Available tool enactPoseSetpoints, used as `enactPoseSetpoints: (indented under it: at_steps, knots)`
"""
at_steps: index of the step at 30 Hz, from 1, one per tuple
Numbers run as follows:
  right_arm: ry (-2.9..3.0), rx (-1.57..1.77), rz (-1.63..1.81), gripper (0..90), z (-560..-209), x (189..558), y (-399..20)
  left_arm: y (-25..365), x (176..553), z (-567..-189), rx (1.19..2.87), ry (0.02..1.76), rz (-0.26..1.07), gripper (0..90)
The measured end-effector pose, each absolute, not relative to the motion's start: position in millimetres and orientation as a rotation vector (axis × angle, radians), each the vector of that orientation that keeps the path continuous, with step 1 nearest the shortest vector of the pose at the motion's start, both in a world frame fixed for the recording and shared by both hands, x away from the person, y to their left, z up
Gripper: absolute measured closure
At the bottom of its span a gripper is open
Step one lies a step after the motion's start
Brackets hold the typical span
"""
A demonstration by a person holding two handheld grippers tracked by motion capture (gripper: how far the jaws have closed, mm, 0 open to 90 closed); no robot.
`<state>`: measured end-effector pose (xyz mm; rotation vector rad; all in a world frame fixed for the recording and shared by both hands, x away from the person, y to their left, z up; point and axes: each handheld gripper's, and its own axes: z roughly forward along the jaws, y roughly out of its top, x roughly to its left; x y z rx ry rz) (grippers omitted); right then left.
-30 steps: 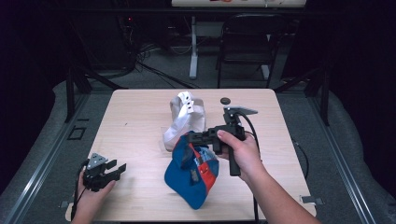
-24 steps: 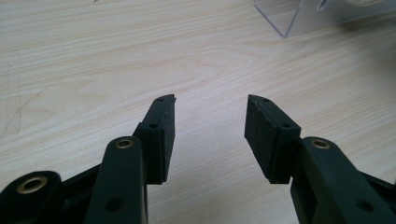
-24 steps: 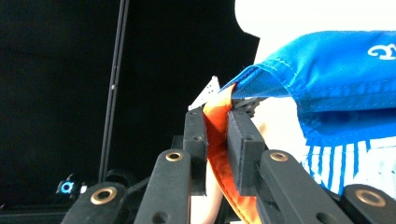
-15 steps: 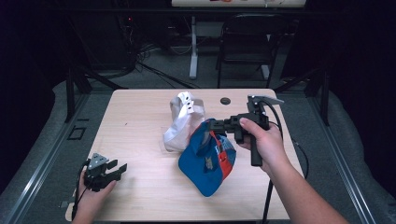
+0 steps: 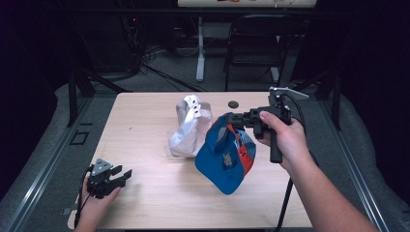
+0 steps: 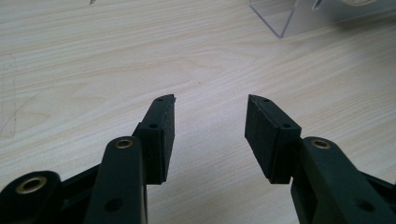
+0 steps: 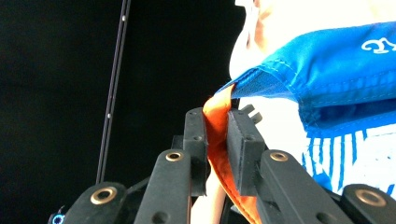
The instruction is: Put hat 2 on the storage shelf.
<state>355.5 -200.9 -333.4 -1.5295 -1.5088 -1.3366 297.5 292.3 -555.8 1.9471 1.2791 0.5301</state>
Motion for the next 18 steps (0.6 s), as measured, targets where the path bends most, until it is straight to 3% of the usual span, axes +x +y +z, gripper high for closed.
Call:
enactPoseSetpoints:
  at_steps: [18]
  knots:
    - [-1.463, -1.634, -1.427, 78.7, -307.2, 362.7, -233.0, 290.5, 297.4, -556.4, 1.941, 1.272, 0.538, 52.7]
